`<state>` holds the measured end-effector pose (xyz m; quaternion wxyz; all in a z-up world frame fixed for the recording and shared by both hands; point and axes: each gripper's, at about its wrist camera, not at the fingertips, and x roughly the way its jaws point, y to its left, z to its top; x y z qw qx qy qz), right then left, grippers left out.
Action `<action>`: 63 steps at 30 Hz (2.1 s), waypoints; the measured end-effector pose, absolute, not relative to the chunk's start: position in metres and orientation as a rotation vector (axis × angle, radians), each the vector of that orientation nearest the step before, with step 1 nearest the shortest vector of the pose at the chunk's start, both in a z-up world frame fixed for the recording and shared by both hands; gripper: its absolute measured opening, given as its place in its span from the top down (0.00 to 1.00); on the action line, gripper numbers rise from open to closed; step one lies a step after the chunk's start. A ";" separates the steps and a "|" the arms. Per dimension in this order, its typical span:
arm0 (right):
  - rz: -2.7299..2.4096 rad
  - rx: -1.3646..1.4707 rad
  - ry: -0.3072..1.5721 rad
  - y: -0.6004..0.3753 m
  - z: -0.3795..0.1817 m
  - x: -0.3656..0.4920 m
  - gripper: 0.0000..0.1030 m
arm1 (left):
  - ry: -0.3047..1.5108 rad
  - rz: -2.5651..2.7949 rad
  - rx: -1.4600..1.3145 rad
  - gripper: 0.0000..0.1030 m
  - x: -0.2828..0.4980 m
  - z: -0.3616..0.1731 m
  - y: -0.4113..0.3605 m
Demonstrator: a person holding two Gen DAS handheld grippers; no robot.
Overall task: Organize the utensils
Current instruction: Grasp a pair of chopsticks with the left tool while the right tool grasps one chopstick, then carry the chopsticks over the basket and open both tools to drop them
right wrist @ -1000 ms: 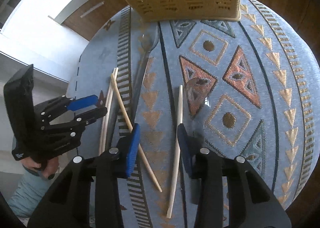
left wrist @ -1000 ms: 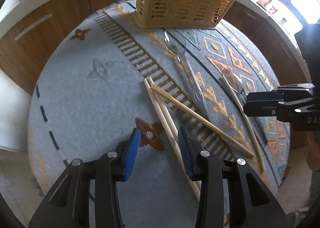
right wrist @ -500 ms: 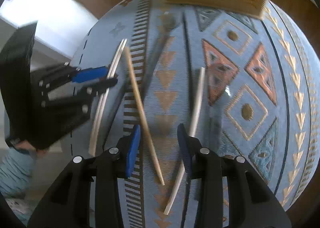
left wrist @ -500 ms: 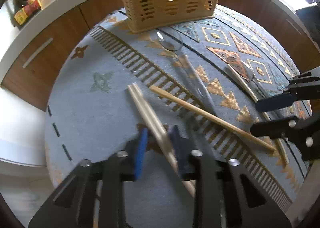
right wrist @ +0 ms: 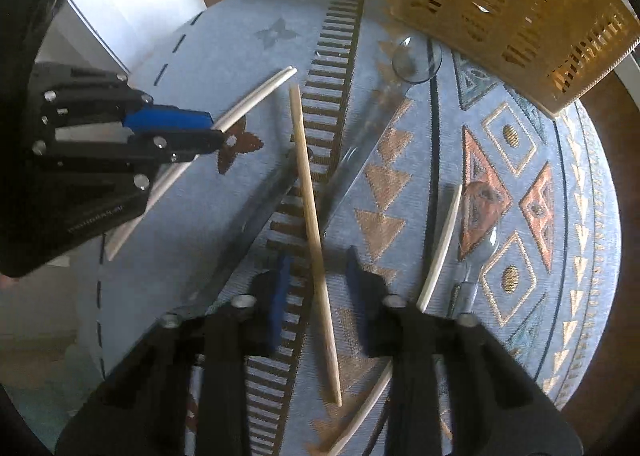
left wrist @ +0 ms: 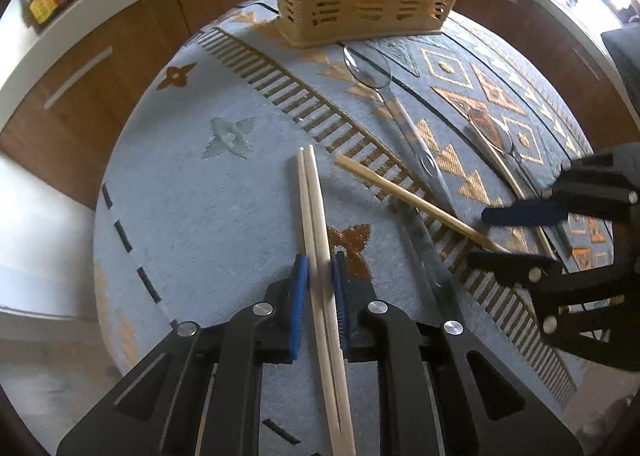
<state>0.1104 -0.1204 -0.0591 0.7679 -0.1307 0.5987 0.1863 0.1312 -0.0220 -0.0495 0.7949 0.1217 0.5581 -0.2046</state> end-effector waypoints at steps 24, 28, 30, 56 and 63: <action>0.077 0.036 1.301 -0.297 -0.037 0.113 0.95 | 1.193 -0.435 0.279 0.80 0.143 -0.047 -0.033; 0.061 0.044 1.352 -0.306 -0.045 0.119 0.92 | 1.208 -0.472 0.214 0.80 0.145 -0.047 -0.023; 0.065 0.054 1.376 -0.309 -0.050 0.125 0.81 | 1.227 -0.490 0.198 0.80 0.148 -0.047 -0.021; 0.190 -0.078 1.288 -0.286 -0.039 0.161 0.96 | 1.140 -0.460 0.378 0.91 0.129 -0.044 -0.056; 0.295 0.015 1.016 -0.304 0.021 0.113 0.96 | 0.849 -0.539 -0.021 0.91 0.125 0.012 -0.028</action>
